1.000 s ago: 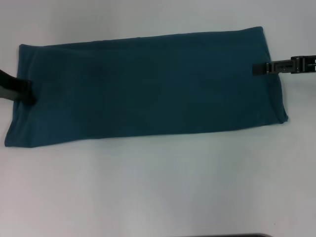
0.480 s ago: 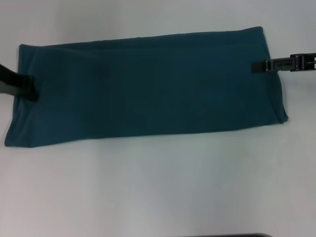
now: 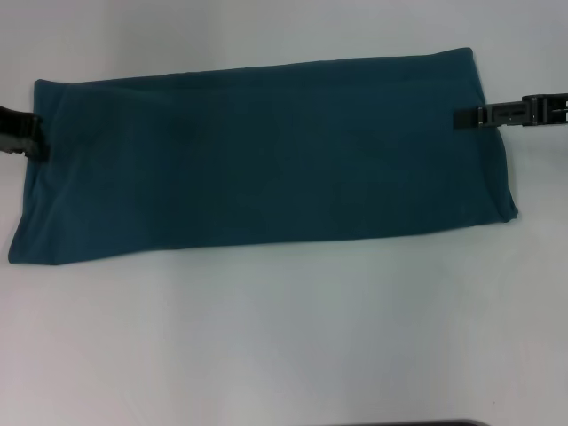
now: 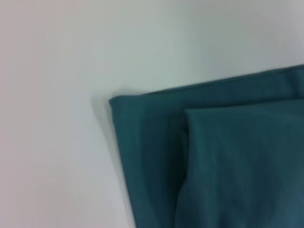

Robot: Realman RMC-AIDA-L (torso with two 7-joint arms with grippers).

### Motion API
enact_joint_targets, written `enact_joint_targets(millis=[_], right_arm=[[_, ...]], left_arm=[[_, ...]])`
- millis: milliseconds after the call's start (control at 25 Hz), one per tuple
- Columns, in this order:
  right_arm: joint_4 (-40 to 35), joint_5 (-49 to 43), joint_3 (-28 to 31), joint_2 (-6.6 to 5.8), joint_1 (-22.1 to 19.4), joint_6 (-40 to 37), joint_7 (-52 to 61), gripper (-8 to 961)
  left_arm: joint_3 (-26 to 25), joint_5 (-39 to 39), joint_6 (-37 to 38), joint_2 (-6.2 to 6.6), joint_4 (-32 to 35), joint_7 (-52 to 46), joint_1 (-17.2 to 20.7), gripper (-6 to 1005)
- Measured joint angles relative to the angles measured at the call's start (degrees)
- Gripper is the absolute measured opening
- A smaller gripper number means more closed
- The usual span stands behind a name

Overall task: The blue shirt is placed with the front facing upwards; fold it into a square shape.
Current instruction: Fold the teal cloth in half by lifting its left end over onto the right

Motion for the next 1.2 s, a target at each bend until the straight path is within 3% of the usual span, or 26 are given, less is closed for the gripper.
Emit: enact_joint_targets(millis=[440, 760, 1000, 1200], right_arm=[[0.02, 0.01, -0.25, 0.06, 0.24, 0.07, 0.24, 916], [0.02, -0.07, -0.53, 0.24, 0.41, -0.07, -0.06, 915], [0.02, -0.07, -0.53, 0.25, 0.43, -0.22, -0.12, 915], [0.02, -0.07, -0.53, 0.25, 0.43, -0.29, -0.18, 916]], left_arm=[[-0.15, 0.72, 0.42, 0.88, 0.57, -1.29, 0.02, 24], [0.34, 1.33, -2.55, 0.82, 2.95, -2.08, -0.2, 430], [-0.13, 2.37, -4.34, 1.54, 5.3, -2.26, -0.58, 555], [-0.16, 2.36, -5.44, 2.46, 8.12, -2.95, -1.31, 554]])
